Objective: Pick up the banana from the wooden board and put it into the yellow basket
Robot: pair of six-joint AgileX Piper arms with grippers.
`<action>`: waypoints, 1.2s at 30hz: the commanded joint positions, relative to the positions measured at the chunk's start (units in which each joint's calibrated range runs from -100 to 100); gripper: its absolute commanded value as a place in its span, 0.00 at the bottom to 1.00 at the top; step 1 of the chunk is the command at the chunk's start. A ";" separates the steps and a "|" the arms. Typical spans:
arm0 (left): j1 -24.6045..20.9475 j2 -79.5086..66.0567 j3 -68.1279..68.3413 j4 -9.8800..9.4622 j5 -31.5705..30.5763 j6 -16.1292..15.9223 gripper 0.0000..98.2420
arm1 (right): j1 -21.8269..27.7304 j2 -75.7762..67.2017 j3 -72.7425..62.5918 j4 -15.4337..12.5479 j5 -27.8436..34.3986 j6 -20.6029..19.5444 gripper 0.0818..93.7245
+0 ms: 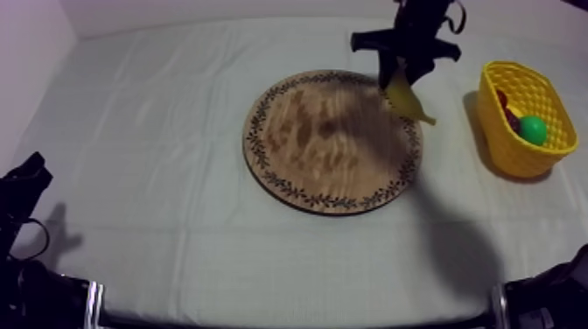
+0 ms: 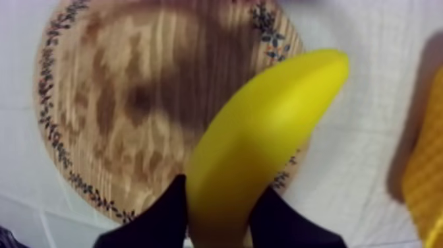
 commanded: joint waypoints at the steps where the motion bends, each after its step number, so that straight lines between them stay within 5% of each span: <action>1: -0.02 0.02 0.03 -0.01 -0.01 -0.01 0.00 | 0.11 -2.84 -0.98 0.16 2.41 1.12 0.22; 21: -0.02 0.02 0.03 -0.01 -0.01 -0.01 0.00 | 1.87 -13.88 -2.17 3.35 6.31 4.33 0.21; 36: -0.02 0.02 0.03 -0.01 -0.01 -0.01 0.00 | 15.48 -21.32 6.58 6.58 5.01 12.26 0.22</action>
